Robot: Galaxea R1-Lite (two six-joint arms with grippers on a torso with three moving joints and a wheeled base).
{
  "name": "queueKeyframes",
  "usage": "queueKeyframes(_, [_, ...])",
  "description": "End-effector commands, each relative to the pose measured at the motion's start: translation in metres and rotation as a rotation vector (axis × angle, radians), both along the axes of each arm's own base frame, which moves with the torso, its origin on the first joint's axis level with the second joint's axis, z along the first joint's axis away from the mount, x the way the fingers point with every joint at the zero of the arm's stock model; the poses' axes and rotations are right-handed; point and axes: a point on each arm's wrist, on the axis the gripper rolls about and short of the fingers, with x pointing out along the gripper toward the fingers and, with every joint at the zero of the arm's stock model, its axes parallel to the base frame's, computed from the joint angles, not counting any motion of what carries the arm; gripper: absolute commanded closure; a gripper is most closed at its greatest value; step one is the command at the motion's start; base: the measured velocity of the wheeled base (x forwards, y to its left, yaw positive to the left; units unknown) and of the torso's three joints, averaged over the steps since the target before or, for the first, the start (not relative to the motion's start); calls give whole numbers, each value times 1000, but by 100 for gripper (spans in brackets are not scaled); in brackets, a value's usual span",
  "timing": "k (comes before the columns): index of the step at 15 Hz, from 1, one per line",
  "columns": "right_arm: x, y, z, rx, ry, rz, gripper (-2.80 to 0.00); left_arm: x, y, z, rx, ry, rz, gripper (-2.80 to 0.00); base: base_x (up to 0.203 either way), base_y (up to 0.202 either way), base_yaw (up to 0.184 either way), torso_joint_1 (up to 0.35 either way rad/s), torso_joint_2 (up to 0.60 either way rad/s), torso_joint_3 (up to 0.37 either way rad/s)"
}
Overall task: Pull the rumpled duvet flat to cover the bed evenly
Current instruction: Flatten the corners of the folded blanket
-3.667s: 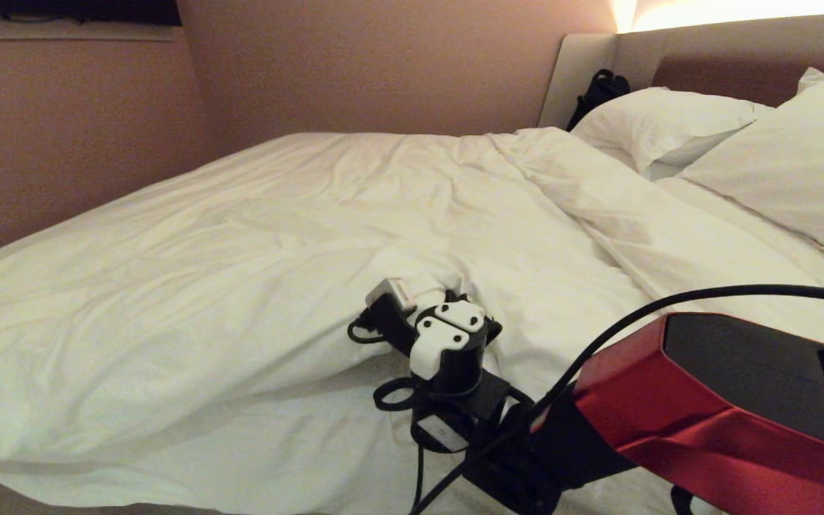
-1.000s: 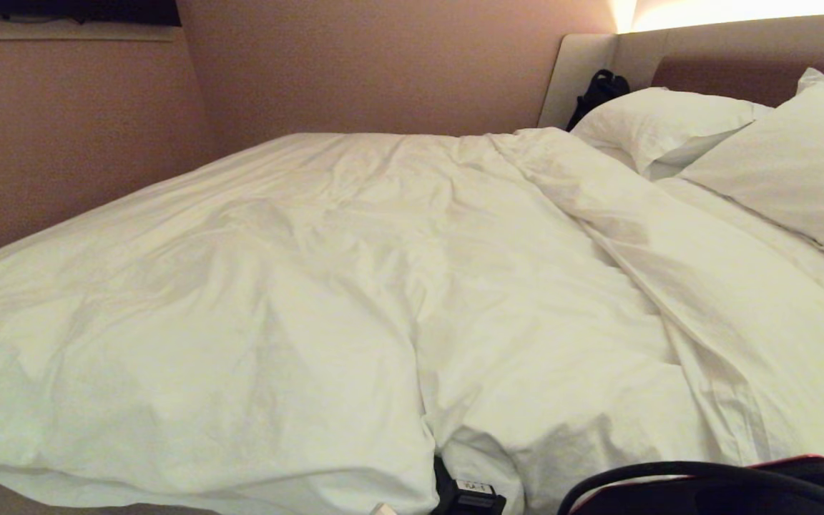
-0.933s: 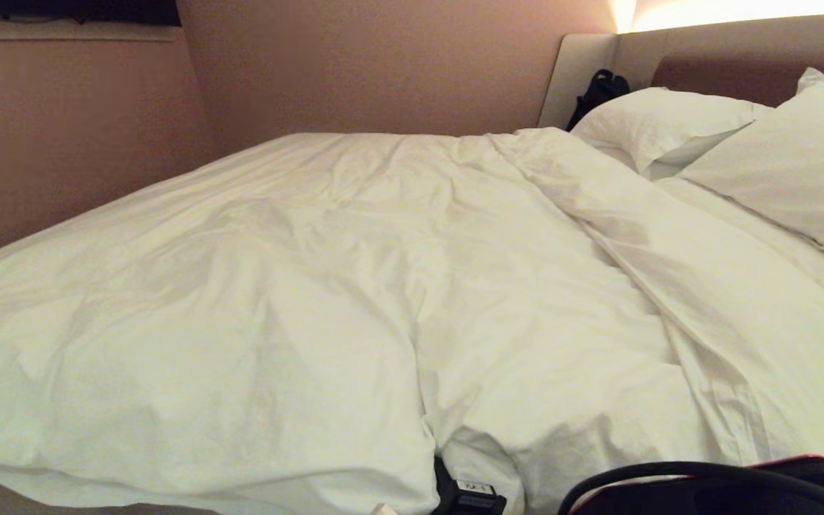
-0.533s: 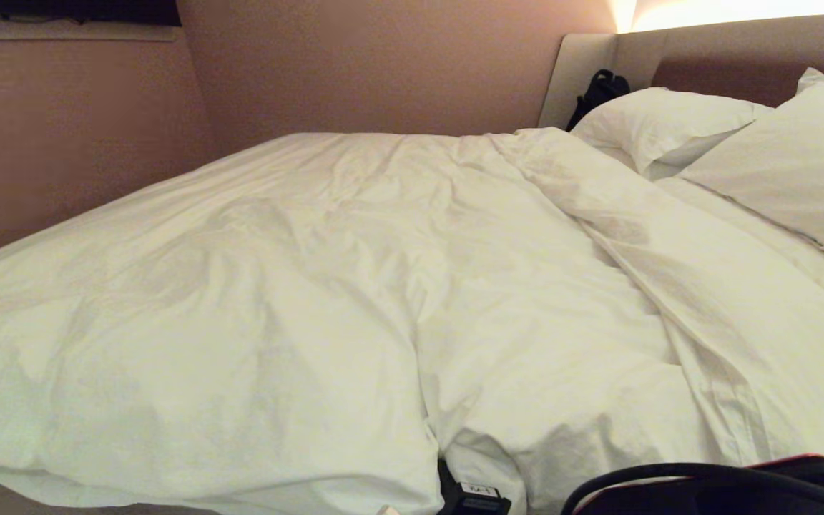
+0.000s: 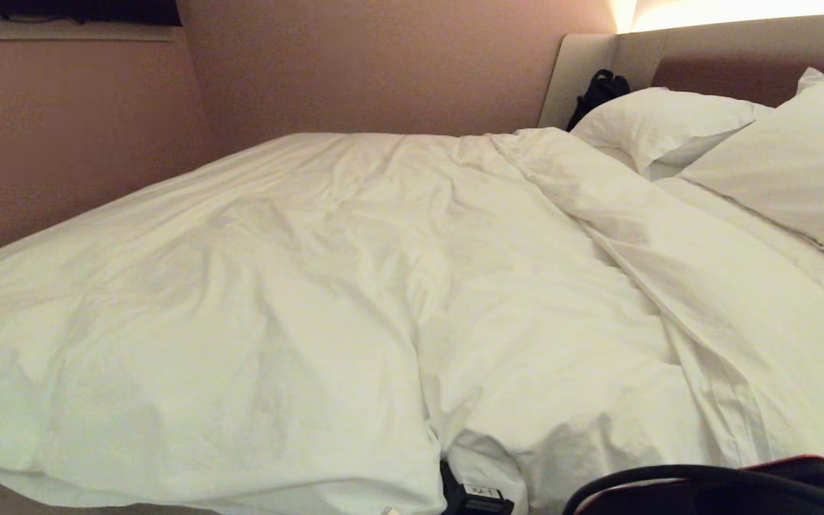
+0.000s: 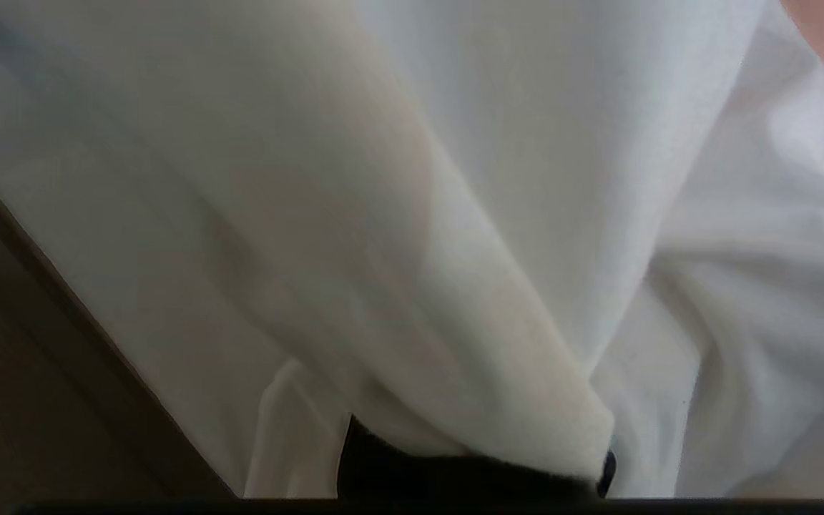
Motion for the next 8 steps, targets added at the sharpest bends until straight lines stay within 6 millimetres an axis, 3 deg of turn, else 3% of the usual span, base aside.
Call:
queueKeyframes(1, [-53, 19, 0, 8, -6, 161, -280, 0, 0, 0, 0, -1, 0, 0, 0, 0, 0, 0, 0, 0])
queueKeyframes(4, [-30, 24, 8, 55, -26, 91, -280, 0, 0, 0, 0, -1, 0, 0, 0, 0, 0, 0, 0, 0])
queueKeyframes(8, [8, 25, 34, 123, -68, 5, -280, 0, 0, 0, 0, -1, 0, 0, 0, 0, 0, 0, 0, 0])
